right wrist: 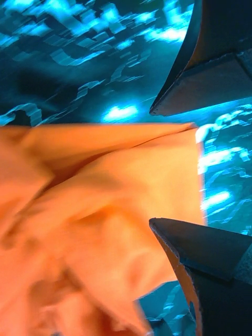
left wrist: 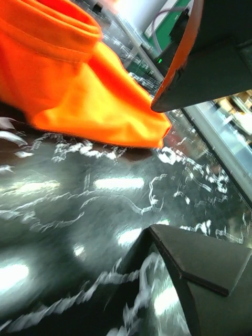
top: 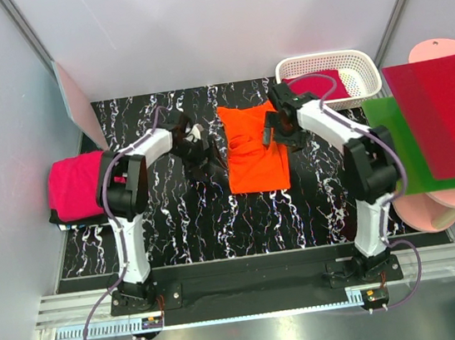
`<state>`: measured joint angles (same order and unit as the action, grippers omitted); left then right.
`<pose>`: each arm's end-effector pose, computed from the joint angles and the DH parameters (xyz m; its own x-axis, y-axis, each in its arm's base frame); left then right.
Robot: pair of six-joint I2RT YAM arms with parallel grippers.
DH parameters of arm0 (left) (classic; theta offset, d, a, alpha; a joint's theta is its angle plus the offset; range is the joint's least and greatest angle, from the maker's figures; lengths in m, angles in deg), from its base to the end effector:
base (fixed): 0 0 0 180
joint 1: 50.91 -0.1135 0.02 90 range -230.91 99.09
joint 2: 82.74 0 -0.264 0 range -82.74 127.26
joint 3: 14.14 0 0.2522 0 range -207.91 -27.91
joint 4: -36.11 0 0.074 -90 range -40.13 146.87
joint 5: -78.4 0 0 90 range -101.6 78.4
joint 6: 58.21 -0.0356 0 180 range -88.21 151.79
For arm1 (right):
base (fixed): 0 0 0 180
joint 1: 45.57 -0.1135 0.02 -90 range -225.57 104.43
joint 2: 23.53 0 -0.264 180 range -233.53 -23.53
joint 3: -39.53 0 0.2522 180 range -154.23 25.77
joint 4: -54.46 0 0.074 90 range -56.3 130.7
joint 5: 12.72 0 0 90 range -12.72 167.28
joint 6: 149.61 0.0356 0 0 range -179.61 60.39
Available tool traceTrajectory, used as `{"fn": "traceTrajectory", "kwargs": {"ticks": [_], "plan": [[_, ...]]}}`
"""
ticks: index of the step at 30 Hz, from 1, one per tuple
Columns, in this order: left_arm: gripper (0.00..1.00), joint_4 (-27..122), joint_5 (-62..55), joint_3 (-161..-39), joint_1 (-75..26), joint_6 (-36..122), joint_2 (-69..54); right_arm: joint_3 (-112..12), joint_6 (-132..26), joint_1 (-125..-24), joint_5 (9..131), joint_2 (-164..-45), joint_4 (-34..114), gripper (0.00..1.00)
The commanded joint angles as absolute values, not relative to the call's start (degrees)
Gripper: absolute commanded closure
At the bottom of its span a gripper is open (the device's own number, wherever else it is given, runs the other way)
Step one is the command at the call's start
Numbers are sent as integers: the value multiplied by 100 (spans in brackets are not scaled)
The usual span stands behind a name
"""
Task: Fold and stack the t-shirts
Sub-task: Fold the folded rectangular tshirt in 1/3 of the way
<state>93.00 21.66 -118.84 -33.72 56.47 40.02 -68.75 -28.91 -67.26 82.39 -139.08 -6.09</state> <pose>0.4046 -0.1456 0.1571 -0.9983 -0.0566 -0.0148 -0.0370 0.8068 -0.5897 0.3964 0.1543 0.2184 -0.9118 0.1846 -0.3667 0.1496 0.9812 0.1218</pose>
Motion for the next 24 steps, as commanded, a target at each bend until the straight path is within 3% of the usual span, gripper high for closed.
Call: {"fn": "traceTrajectory", "kwargs": {"ticks": [1, 6, 15, 16, 18, 19, 20, 24], "plan": [[5, 8494, 2759, -11212, -3010, 6079, 3486, -6082, -2543, -6684, 8449, -12603, -738, 16], [4, 8151, 3006, -10859, -2587, 6439, 3503, -5563, -2410, -6675, 8432, -11864, -475, 16], [15, 8089, 3218, -11062, -2077, 6958, 4312, -5720, -2437, -6675, 8300, -11890, -430, 17], [23, 8089, 3130, -11035, -2077, 6949, 4390, -5738, -2428, -6675, 8300, -11872, -430, 16], [75, 8211, 2972, -11017, -2085, 6914, 4452, -5790, -2454, -6675, 8265, -11828, -421, 17], [96, 8317, 2771, -11035, -2094, 6888, 4505, -5791, -2463, -6667, 8247, -11828, -430, 17], [100, 8431, 2691, -11087, -2094, 6809, 4523, -5799, -2506, -6667, 8212, -11819, -430, 17], [100, 9194, 2251, -11018, -2112, 6502, 4365, -5677, -2586, -6675, 8098, -11767, -439, 17]]}}
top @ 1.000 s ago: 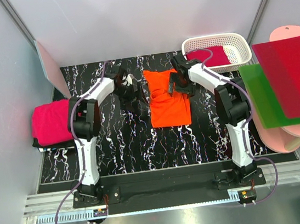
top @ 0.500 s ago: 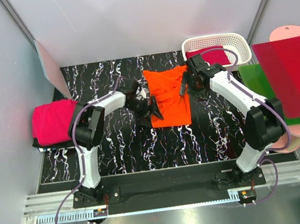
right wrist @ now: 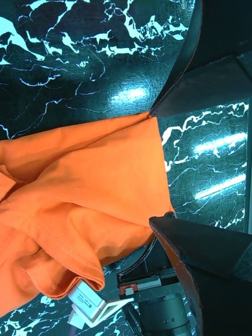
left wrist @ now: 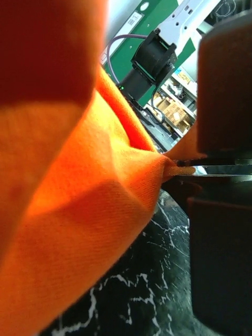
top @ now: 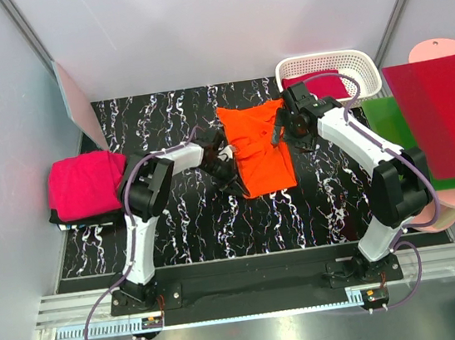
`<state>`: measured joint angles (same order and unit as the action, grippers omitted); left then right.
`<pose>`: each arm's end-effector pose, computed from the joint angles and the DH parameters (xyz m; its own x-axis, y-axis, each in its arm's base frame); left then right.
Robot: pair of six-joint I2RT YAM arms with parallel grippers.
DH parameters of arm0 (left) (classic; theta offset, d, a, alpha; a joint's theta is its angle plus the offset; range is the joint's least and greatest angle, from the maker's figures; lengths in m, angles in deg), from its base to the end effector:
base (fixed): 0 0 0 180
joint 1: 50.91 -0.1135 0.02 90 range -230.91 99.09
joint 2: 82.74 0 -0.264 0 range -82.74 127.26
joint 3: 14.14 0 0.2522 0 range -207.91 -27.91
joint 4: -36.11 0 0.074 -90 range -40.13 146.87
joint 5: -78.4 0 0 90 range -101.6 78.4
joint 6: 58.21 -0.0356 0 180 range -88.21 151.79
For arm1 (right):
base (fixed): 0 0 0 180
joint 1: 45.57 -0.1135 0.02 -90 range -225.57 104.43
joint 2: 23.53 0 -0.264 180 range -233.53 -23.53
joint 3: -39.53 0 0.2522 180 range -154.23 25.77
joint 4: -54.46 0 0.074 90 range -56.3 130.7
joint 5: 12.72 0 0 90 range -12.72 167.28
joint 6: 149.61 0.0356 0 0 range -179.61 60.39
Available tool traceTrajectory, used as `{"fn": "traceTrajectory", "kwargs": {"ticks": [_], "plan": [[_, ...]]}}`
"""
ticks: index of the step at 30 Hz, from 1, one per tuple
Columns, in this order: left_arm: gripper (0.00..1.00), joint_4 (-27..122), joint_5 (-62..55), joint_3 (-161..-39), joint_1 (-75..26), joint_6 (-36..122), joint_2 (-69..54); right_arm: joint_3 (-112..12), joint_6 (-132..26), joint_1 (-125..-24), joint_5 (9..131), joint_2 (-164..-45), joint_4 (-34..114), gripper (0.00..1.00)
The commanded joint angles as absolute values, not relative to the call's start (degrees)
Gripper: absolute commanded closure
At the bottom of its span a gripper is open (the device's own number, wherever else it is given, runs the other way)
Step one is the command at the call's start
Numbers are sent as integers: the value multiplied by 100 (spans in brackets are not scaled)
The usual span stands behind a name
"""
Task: Fold and stack the t-shirts
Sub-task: Fold the folded rectangular tshirt in 1/3 of the way
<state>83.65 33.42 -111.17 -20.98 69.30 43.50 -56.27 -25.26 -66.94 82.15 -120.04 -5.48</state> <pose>0.3505 -0.2308 0.1068 -0.9695 0.0615 0.2374 -0.1224 0.7175 -0.6857 0.3324 0.1268 0.2773 -0.8532 0.2699 -0.4464 0.1902 0.9578 0.2155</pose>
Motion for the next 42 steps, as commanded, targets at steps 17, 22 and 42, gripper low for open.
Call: {"fn": "traceTrajectory", "kwargs": {"ticks": [17, 22, 42], "plan": [[1, 10137, 1284, -10533, -2156, 5455, 2564, -5562, -2876, -6667, 6835, -12591, 35, 25], [1, 10076, 792, -10788, -2384, 5683, 2431, -5606, -2893, -6675, 6594, -12952, 597, 38], [1, 10014, 695, -11667, -2903, 5833, 3327, -7012, -3210, -6675, 6481, -14430, 774, 67]]}}
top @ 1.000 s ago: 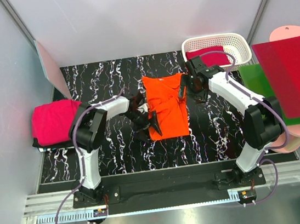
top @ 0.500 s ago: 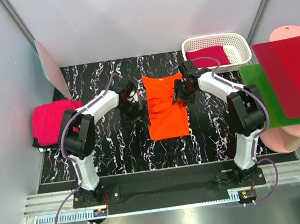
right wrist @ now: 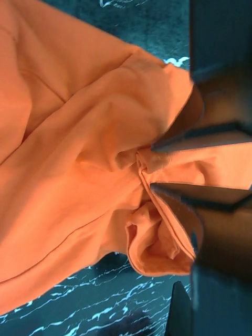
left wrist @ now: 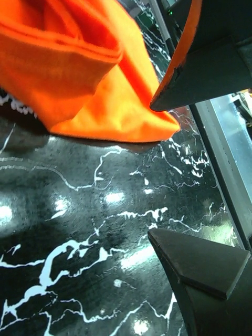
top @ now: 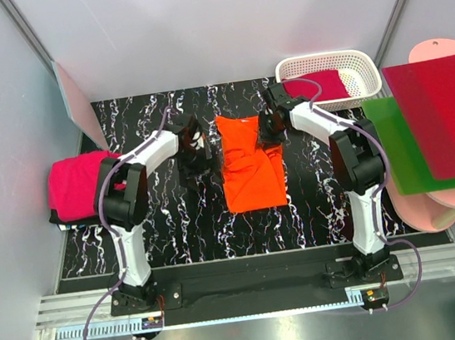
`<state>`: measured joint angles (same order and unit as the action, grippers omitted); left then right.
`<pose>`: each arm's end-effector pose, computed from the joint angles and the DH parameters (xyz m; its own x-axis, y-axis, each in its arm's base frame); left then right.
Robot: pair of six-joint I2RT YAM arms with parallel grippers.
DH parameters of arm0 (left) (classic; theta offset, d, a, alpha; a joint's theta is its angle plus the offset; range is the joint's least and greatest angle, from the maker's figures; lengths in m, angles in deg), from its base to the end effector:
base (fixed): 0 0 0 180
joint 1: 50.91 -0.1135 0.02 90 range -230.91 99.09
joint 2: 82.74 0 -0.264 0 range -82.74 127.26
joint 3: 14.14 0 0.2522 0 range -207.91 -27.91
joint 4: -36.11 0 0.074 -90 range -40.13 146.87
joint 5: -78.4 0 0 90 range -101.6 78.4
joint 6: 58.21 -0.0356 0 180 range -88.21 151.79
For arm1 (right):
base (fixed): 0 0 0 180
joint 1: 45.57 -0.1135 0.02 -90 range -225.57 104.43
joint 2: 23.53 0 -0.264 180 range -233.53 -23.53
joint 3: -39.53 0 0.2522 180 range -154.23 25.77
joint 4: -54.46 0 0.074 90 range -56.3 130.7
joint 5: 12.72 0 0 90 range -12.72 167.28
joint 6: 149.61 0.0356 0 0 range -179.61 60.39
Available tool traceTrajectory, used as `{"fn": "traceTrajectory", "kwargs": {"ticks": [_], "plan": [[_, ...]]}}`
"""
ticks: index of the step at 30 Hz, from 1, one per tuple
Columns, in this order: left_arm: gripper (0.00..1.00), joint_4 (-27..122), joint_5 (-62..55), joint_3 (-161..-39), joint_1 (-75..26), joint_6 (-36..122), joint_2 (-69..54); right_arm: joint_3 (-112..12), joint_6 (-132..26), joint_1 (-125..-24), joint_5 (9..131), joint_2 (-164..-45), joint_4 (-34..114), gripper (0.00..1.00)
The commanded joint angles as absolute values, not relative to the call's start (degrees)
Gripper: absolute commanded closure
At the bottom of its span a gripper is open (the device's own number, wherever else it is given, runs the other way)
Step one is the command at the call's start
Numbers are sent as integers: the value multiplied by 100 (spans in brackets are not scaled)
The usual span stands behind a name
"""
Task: Fold and stack the t-shirts
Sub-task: Fold the folded rectangular tshirt in 1/3 of the way
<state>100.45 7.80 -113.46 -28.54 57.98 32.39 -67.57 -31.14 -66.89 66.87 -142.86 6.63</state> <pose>0.3591 -0.1606 0.1778 -0.9992 -0.0389 -0.0091 -0.0328 0.9288 -0.3692 0.4171 0.1697 0.1958 -0.9201 0.1442 -0.3641 -0.0034 0.9268 0.3756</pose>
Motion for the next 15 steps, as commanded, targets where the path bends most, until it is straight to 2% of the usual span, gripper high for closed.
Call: {"fn": "traceTrajectory", "kwargs": {"ticks": [1, 4, 5, 15], "plan": [[1, 10023, 677, -11720, -2911, 5859, 3363, -7030, -3219, -6675, 6428, -14421, 774, 75], [1, 10040, 660, -11869, -2973, 5885, 3486, -7082, -3262, -6667, 6427, -14368, 721, 91], [1, 10058, 660, -11913, -2999, 5903, 3538, -7091, -3271, -6675, 6454, -14351, 669, 100], [1, 10075, 747, -12537, -3096, 6088, 3776, -7056, -3429, -6658, 6744, -13946, 308, 100]]}}
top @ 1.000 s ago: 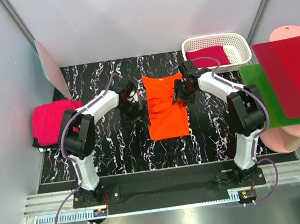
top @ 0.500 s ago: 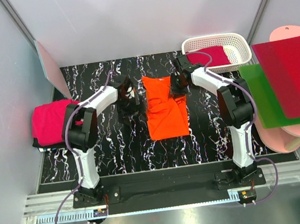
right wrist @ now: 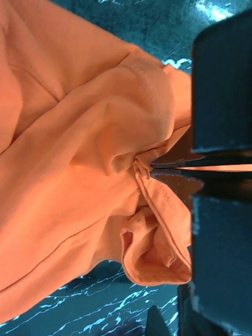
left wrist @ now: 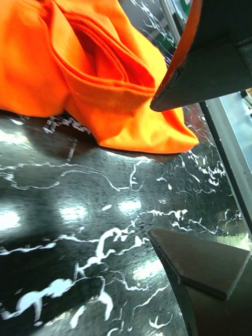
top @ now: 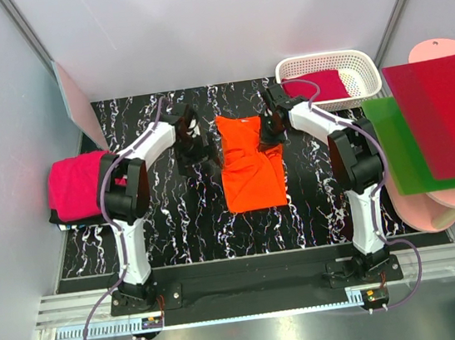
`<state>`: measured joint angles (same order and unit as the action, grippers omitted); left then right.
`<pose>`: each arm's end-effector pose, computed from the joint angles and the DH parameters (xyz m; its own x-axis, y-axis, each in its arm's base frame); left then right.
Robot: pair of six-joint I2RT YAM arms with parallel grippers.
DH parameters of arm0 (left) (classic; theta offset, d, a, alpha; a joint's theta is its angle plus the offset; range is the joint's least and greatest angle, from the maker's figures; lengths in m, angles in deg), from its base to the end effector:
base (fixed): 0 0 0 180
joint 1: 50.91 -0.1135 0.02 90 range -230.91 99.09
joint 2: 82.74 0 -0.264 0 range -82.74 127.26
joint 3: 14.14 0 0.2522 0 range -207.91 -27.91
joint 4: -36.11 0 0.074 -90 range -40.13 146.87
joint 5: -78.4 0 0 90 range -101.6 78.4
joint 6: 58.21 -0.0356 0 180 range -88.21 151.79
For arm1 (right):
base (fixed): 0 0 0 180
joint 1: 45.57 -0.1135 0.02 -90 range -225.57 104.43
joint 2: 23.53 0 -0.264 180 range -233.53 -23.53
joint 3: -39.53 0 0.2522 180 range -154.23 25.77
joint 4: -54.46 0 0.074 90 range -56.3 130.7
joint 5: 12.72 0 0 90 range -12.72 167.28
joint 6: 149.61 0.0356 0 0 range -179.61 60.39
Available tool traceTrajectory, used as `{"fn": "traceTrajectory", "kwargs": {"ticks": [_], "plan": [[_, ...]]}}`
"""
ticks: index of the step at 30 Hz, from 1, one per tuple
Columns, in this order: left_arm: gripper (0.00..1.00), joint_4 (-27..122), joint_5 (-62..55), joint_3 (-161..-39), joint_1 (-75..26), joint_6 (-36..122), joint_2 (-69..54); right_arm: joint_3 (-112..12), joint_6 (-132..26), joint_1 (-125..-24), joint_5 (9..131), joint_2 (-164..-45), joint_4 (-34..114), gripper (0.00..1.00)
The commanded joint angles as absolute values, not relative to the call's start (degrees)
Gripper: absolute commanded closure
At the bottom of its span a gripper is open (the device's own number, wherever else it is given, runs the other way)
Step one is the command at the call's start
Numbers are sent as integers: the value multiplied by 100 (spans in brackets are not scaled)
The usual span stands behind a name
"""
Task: Fold and stack the t-shirts
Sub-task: Fold the folded rectangular tshirt in 1/3 of the way
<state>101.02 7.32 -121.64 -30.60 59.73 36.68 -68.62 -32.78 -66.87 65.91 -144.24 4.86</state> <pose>0.3908 -0.1569 0.1865 -0.9930 -0.1051 -0.0534 -0.0766 0.9195 -0.3857 0.4184 0.1707 0.1893 -0.9346 0.1105 -0.3380 -0.0225 0.9302 0.3663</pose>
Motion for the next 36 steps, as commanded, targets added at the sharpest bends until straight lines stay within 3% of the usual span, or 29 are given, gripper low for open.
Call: {"fn": "traceTrajectory", "kwargs": {"ticks": [1, 9, 11, 14, 16, 19, 22, 25, 28, 29, 33, 36], "plan": [[1, 10067, 765, -12572, -3105, 6105, 3802, -7030, -3482, -6666, 6761, -13911, 291, 100], [4, 10040, 1046, -13144, -3114, 6255, 4408, -6845, -3544, -6649, 7016, -13480, 159, 100], [18, 9953, 1178, -13302, -3114, 6316, 4496, -6845, -3553, -6649, 7095, -13437, 106, 100], [55, 9760, 1336, -13442, -3114, 6474, 4593, -6828, -3553, -6631, 7165, -13410, 18, 100], [47, 9698, 1538, -13609, -3114, 6536, 4672, -6802, -3553, -6605, 7192, -13393, 0, 100], [17, 9697, 1688, -13785, -3114, 6623, 4716, -6749, -3561, -6605, 7227, -13410, -8, 100], [12, 9671, 1793, -13821, -3114, 6668, 4664, -6731, -3544, -6588, 7219, -13436, -17, 100], [17, 9566, 1934, -13795, -3105, 6677, 4699, -6731, -3526, -6587, 7201, -13471, -8, 100], [44, 9478, 2109, -13795, -3079, 6677, 4804, -6731, -3526, -6587, 7201, -13515, -17, 100], [63, 9443, 2136, -13803, -3052, 6677, 4857, -6731, -3526, -6579, 7218, -13515, -17, 100], [95, 9381, 2338, -13829, -3000, 6677, 4989, -6670, -3526, -6552, 7245, -13516, -26, 100], [100, 9381, 2400, -13856, -2999, 6694, 5007, -6608, -3509, -6552, 7245, -13463, -35, 100]]}}
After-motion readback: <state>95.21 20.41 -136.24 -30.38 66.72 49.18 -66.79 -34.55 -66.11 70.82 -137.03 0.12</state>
